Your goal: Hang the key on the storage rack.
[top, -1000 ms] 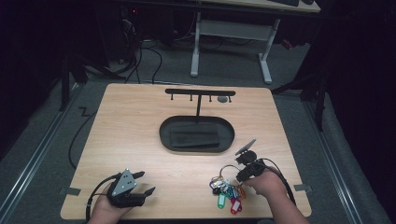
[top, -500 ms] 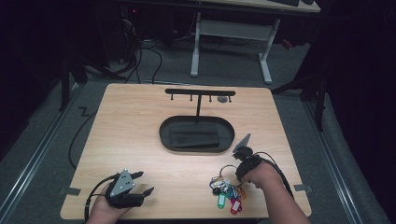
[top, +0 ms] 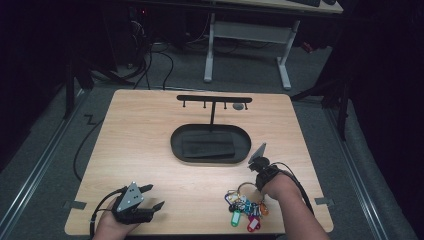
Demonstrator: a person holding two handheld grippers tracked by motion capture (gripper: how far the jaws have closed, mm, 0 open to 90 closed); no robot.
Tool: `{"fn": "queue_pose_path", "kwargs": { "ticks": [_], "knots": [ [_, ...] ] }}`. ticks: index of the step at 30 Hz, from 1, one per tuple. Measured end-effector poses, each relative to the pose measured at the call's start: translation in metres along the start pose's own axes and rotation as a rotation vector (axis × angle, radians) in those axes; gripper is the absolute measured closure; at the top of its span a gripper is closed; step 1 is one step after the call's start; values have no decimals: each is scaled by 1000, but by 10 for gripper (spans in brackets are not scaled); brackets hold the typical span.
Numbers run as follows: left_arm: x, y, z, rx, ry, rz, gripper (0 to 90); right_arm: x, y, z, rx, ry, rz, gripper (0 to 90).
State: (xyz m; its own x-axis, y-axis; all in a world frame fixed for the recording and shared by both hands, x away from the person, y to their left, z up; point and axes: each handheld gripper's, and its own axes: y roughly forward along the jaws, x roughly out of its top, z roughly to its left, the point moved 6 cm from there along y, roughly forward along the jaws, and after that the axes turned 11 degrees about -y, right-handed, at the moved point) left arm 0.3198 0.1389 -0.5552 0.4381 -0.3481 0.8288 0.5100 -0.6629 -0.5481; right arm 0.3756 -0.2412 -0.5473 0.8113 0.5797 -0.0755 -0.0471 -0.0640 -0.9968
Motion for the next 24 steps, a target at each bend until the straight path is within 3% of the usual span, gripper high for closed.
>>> {"fn": "queue_pose_path", "kwargs": {
  "ticks": [7,11,19,24],
  "knots": [
    [0,2,0,-1,6,6,314,-2,0,-1,2,-12,-29,873],
    [0,2,0,1,2,5,314,0,-8,2,0,-46,-27,873],
    [0,3,3,-1,-9,3,314,-3,-72,2,-75,-85,-120,876],
    [-1,3,3,3,-11,7,315,-14,-103,3,-86,-87,-160,877]
  ]
}}
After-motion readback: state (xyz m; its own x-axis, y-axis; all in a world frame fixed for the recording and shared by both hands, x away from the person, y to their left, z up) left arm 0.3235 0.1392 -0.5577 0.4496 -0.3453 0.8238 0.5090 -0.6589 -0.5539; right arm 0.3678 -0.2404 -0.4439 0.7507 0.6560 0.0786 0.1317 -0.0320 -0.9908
